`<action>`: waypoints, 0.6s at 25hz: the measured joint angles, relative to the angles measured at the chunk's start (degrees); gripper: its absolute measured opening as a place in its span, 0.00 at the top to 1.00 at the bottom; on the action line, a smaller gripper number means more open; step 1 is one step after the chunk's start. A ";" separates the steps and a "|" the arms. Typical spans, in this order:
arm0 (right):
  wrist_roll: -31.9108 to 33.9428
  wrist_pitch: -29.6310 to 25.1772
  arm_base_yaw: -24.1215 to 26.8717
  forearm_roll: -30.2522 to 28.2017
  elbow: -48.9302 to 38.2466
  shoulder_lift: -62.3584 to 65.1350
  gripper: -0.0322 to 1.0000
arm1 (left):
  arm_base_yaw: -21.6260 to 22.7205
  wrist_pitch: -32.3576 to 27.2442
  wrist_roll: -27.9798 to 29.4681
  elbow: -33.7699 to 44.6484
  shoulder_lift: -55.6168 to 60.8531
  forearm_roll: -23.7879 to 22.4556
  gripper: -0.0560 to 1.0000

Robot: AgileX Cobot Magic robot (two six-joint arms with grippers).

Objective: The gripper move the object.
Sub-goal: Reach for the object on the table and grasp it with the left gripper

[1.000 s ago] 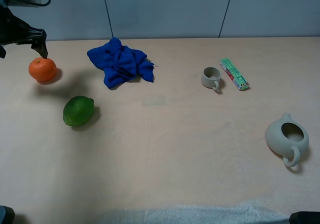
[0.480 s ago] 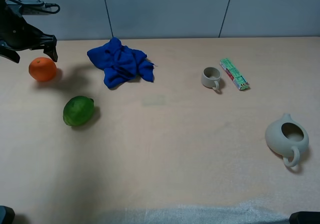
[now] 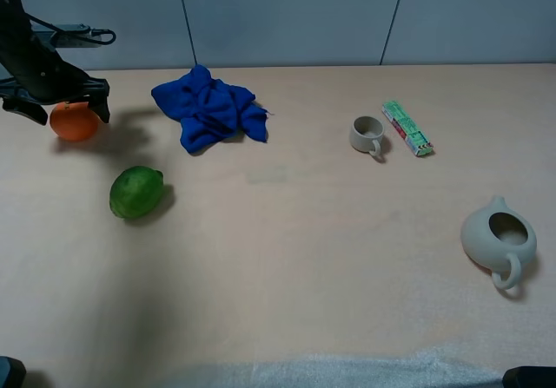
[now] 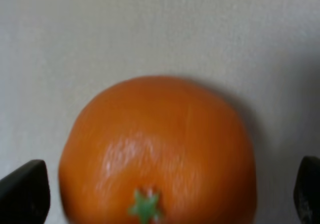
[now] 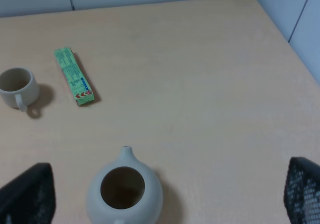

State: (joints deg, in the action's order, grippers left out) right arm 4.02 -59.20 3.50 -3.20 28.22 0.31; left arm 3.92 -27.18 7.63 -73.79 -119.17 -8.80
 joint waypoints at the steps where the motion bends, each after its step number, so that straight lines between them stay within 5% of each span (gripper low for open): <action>1: 0.00 0.00 0.00 0.00 0.00 0.00 0.30 | 0.00 0.37 0.06 -0.22 -0.59 0.00 0.01; 15: 0.00 0.00 0.00 0.00 0.00 0.00 0.30 | 0.00 2.88 1.50 -0.39 -3.90 0.08 0.05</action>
State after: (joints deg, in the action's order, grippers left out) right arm 4.02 -59.20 3.50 -3.20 28.22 0.31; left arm 3.92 -24.29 9.13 -74.17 -123.07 -8.73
